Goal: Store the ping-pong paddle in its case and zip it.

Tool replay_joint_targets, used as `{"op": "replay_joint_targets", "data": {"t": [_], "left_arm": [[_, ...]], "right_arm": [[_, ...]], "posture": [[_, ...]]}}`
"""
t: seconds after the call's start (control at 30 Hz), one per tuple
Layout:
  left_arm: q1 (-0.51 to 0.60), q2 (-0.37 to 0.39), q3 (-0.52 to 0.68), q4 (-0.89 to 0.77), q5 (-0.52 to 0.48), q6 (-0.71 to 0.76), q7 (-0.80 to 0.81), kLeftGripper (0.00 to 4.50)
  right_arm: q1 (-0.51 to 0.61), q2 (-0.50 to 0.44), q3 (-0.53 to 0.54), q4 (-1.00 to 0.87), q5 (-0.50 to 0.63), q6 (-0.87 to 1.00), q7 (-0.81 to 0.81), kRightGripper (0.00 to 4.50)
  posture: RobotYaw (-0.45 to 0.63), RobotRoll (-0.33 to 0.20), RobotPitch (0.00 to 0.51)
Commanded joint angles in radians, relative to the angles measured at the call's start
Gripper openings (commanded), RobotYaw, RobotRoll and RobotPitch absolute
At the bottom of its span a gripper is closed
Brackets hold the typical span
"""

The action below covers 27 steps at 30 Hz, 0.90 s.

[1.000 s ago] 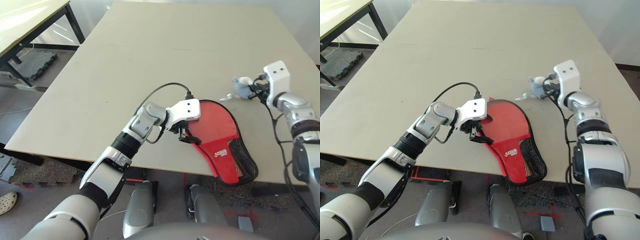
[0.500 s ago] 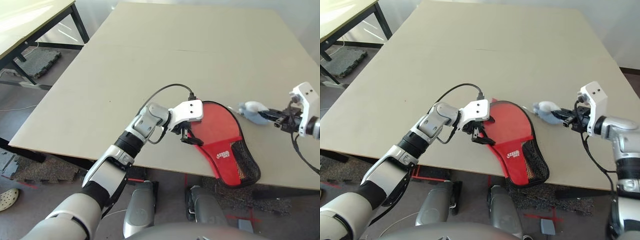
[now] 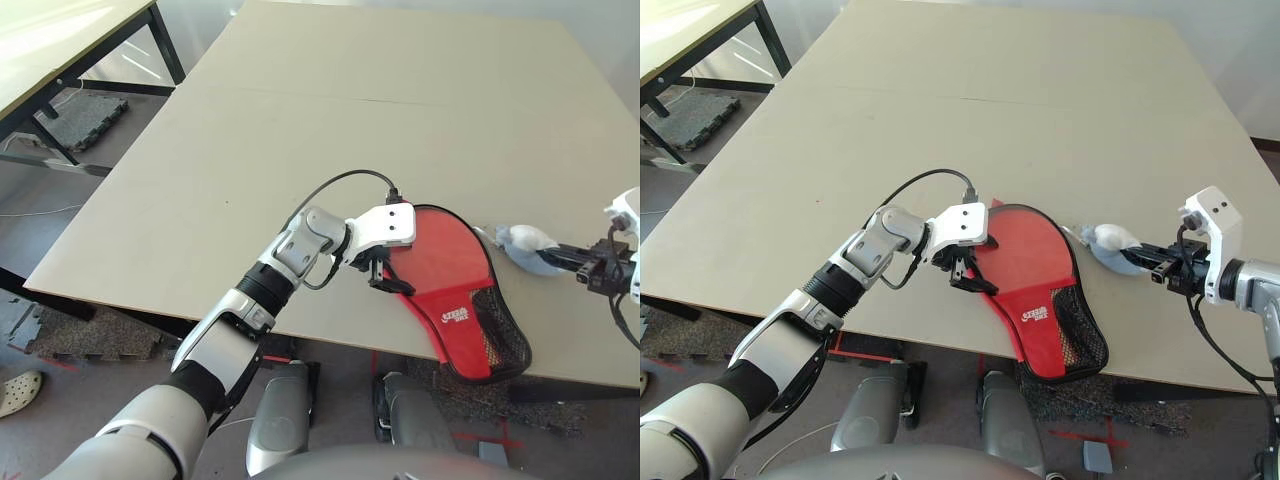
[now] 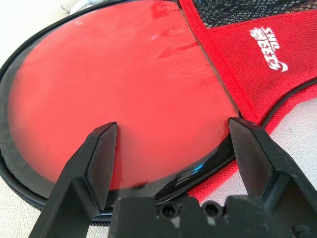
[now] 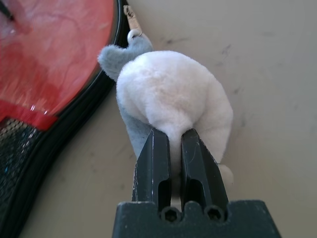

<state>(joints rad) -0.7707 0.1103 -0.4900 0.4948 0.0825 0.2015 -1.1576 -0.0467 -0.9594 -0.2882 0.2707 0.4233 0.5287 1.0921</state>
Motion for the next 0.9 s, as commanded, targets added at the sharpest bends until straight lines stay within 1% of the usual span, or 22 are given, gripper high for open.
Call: {"op": "replay_joint_targets", "data": {"t": [0.03, 0.23, 0.33, 0.6, 0.73, 0.9], "left_arm": [[0.010, 0.001, -0.029, 0.045, 0.021, 0.004, 0.000, 4.50], [0.003, -0.003, -0.024, 0.061, 0.023, -0.005, 0.001, 4.50], [0.002, -0.003, -0.023, 0.065, 0.023, -0.007, 0.001, 4.50], [-0.002, -0.014, -0.023, 0.068, 0.022, -0.005, 0.004, 4.50], [-0.003, -0.022, -0.023, 0.071, 0.022, -0.006, 0.007, 4.50], [-0.003, -0.026, -0.023, 0.074, 0.022, -0.007, 0.007, 4.50]], "right_arm": [[0.110, -0.024, 0.041, -0.020, 0.010, 0.105, 0.057, 0.03], [0.254, -0.077, 0.039, -0.177, 0.147, 0.266, 0.172, 0.03], [0.314, -0.109, 0.037, -0.212, 0.177, 0.313, 0.191, 0.03], [0.461, -0.182, 0.032, -0.185, 0.168, 0.308, 0.252, 0.03], [0.524, -0.191, 0.029, -0.177, 0.182, 0.335, 0.279, 0.03], [0.605, -0.229, 0.078, -0.108, 0.102, 0.275, 0.275, 0.03]], "posture": [[0.04, 0.000, 0.141], [0.04, 0.000, 0.143], [0.04, 0.000, 0.144], [0.03, 0.000, 0.146], [0.03, 0.000, 0.146], [0.03, 0.000, 0.145]]}}
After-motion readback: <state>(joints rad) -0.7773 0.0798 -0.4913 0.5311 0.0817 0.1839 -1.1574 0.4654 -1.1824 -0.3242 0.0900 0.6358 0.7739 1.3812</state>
